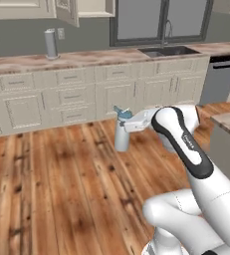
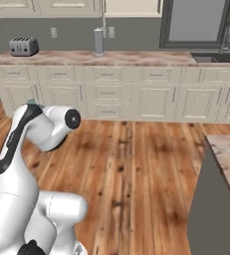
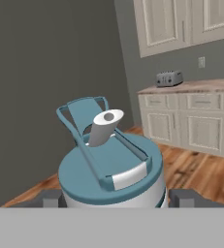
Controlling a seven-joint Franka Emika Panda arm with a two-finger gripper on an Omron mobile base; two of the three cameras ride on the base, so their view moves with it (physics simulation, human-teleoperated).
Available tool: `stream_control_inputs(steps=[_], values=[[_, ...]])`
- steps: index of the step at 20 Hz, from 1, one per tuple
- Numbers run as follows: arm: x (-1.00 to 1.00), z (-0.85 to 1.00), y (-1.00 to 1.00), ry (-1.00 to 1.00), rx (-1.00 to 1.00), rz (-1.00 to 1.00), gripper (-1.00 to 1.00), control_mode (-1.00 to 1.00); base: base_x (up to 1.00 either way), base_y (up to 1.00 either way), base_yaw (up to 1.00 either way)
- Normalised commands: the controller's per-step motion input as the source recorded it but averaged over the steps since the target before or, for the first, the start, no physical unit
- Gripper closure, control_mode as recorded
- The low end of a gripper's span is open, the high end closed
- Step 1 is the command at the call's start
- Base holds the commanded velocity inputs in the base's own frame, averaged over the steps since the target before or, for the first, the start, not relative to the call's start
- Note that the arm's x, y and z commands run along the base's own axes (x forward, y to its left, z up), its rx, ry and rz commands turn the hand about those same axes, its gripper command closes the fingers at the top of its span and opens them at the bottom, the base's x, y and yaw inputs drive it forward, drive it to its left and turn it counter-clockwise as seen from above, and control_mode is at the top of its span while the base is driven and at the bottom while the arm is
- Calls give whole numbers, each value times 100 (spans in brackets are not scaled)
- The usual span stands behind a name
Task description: Pick the water bottle from the counter and place it in the open cabinet.
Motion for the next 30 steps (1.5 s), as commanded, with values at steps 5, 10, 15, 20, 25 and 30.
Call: stream_control_inputs(steps=[5, 10, 15, 20, 25, 30], values=[[0, 0, 0, 0, 0, 0, 100, 100, 100, 0, 9], [0, 0, 0, 0, 0, 0, 100, 100, 100, -8, 7], [0, 0, 0, 0, 0, 0, 100, 100, 100, -22, 8], [0, 0, 0, 0, 0, 0, 100, 100, 100, -22, 8], [0, 0, 0, 0, 0, 0, 100, 100, 100, -27, 7], [0, 0, 0, 0, 0, 0, 100, 100, 100, -74, 7]])
